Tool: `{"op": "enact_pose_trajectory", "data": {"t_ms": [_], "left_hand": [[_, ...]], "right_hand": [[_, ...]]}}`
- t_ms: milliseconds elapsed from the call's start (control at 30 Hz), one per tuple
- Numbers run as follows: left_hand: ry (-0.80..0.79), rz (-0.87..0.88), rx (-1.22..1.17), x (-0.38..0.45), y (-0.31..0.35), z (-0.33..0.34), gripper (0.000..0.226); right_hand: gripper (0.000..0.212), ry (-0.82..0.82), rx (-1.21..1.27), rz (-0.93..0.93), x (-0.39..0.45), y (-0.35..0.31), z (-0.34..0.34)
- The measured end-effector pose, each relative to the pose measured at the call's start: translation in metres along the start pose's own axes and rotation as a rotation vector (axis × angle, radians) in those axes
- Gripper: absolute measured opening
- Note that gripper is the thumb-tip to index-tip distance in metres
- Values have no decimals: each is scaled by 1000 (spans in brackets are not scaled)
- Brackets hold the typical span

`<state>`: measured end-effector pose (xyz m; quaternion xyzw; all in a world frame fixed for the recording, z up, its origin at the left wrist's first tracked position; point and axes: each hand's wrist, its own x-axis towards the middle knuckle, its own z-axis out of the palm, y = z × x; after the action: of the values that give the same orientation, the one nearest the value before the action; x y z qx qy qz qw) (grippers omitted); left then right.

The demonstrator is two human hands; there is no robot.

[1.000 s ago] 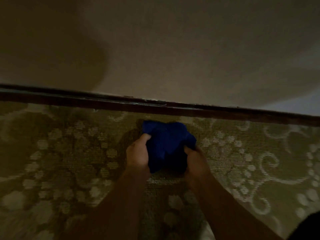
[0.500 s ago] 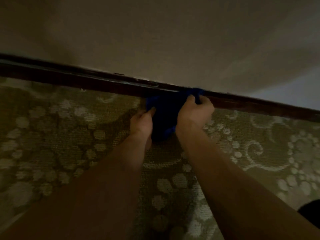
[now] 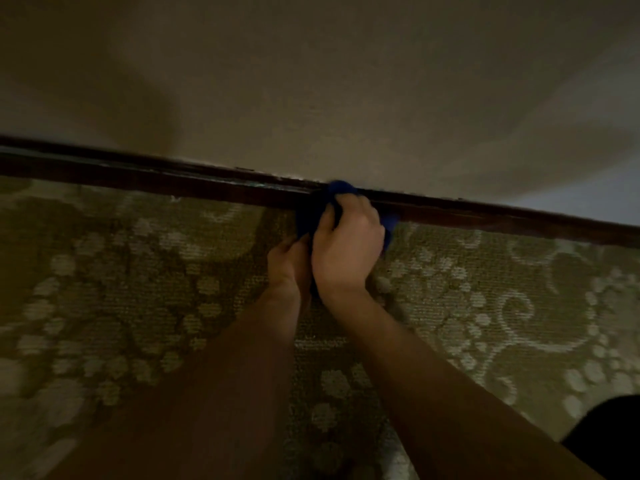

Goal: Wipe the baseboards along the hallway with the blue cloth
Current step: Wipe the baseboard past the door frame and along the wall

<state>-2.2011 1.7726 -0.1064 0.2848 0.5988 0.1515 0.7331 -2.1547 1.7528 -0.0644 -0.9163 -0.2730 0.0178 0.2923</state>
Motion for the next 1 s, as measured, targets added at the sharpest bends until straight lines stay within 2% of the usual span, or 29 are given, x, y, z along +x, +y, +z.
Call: {"op": "enact_pose_trajectory", "data": {"t_ms": [33, 100, 233, 267, 333, 433, 500, 567, 600, 700, 733, 800, 867, 1000], "left_hand": [[1, -1, 11, -1, 1, -1, 34], [20, 5, 20, 0, 1, -1, 32], [54, -77, -12, -2, 6, 4, 10], [56, -73, -24, -2, 6, 4, 10], [28, -36, -48, 0, 5, 0, 14], [-71, -4, -14, -3, 4, -2, 23], [-43, -13, -32, -2, 2, -3, 24], [15, -68, -100, -1, 3, 0, 10], [38, -103, -113, -2, 6, 1, 12], [39, -122, -77, 2, 4, 3, 18], [26, -114, -90, 0, 5, 1, 16], [-13, -86, -126, -3, 7, 0, 12], [-37, -56, -129, -4, 4, -2, 30], [-18, -9, -103, -7, 6, -2, 35]], "right_hand": [[22, -37, -42, -87, 0, 1, 0], [26, -104, -36, -106, 6, 8, -7], [31, 15, 107, 347, 21, 25, -23], [31, 27, 79, 381, 20, 23, -20], [28, 19, -12, 243, 11, 10, -10], [22, -47, -138, -104, -1, 2, 3], [21, -103, -204, -220, 4, 6, -1], [25, -142, -173, -242, 13, 17, -12], [27, -129, -112, -152, 16, 21, -18], [32, -13, 0, 269, 19, 23, -20], [31, 11, -16, 273, 16, 19, -16], [25, 8, -55, 74, 6, 6, -4], [16, -25, -149, -174, -5, -4, 9], [15, -145, -245, -459, 4, -5, 7]]}}
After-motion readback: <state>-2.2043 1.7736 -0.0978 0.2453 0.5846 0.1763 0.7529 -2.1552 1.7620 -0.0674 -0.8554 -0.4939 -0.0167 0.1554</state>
